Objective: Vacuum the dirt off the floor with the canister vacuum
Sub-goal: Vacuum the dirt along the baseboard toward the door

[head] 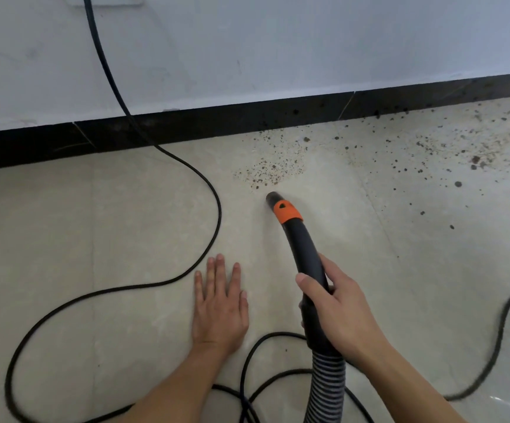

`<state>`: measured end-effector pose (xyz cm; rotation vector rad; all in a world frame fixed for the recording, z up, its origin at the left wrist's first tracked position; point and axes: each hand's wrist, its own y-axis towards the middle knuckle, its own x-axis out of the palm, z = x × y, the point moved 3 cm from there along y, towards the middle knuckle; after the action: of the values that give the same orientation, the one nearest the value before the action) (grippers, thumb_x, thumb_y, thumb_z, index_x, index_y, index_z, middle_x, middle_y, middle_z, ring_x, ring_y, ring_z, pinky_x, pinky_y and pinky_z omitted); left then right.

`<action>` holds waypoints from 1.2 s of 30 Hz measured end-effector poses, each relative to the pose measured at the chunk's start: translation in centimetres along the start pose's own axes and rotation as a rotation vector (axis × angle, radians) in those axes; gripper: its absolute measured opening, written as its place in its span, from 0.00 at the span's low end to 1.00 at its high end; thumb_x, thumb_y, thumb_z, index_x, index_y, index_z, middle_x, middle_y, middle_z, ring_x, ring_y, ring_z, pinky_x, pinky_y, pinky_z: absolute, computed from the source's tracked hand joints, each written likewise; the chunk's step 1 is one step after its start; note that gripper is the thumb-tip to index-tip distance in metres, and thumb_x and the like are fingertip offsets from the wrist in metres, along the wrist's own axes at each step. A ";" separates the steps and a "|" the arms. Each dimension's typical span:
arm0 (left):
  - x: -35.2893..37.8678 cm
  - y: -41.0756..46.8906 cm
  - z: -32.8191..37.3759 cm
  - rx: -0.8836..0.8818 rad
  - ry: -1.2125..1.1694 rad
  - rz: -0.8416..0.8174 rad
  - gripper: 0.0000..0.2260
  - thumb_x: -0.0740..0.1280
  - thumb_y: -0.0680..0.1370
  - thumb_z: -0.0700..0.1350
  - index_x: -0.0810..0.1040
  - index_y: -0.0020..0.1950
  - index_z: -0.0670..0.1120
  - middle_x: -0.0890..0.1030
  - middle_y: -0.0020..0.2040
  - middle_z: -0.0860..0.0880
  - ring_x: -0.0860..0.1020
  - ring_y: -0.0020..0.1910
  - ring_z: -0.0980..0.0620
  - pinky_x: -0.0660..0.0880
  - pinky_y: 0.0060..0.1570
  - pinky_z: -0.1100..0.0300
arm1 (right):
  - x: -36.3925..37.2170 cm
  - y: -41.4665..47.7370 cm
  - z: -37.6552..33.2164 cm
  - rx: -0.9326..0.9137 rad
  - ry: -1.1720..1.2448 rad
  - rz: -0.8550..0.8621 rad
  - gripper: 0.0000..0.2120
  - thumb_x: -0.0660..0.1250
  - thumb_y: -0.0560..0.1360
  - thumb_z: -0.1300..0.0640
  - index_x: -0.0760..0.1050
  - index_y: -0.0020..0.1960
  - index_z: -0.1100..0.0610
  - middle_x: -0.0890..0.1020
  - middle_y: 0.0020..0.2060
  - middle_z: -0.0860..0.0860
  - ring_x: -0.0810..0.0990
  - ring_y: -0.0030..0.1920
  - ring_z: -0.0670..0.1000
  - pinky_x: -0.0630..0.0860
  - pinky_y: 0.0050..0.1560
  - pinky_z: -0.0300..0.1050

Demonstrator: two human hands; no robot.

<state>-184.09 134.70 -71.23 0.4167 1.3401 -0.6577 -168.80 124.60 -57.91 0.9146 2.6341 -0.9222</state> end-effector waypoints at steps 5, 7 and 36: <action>-0.1 0.0 0.1 -0.010 -0.030 -0.002 0.26 0.53 0.79 0.51 0.65 0.75 0.44 0.58 0.77 0.39 0.56 0.77 0.42 0.55 0.72 0.40 | 0.5 2.1 -1.2 -0.043 0.021 0.026 0.23 0.64 0.67 0.36 0.74 0.62 0.35 0.83 0.37 0.49 0.84 0.39 0.55 0.81 0.46 0.60; -0.1 0.2 0.1 -0.017 -0.032 0.003 0.26 0.52 0.79 0.51 0.65 0.75 0.44 0.59 0.77 0.40 0.55 0.77 0.42 0.55 0.72 0.40 | -0.2 2.8 -1.1 -0.040 -0.014 0.054 0.22 0.65 0.71 0.37 0.73 0.64 0.36 0.84 0.39 0.46 0.84 0.42 0.51 0.81 0.49 0.58; -0.4 0.4 -0.2 -0.056 -0.044 -0.018 0.25 0.51 0.80 0.51 0.62 0.76 0.44 0.59 0.78 0.42 0.54 0.78 0.45 0.53 0.73 0.44 | 3.5 7.4 -5.9 -0.127 -0.161 -0.143 0.15 0.66 0.77 0.45 0.74 0.63 0.41 0.83 0.42 0.46 0.82 0.45 0.51 0.79 0.53 0.55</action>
<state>-184.03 135.18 -70.90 0.3434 1.3188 -0.6391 -166.91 134.56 -58.28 0.6033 2.6104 -0.8116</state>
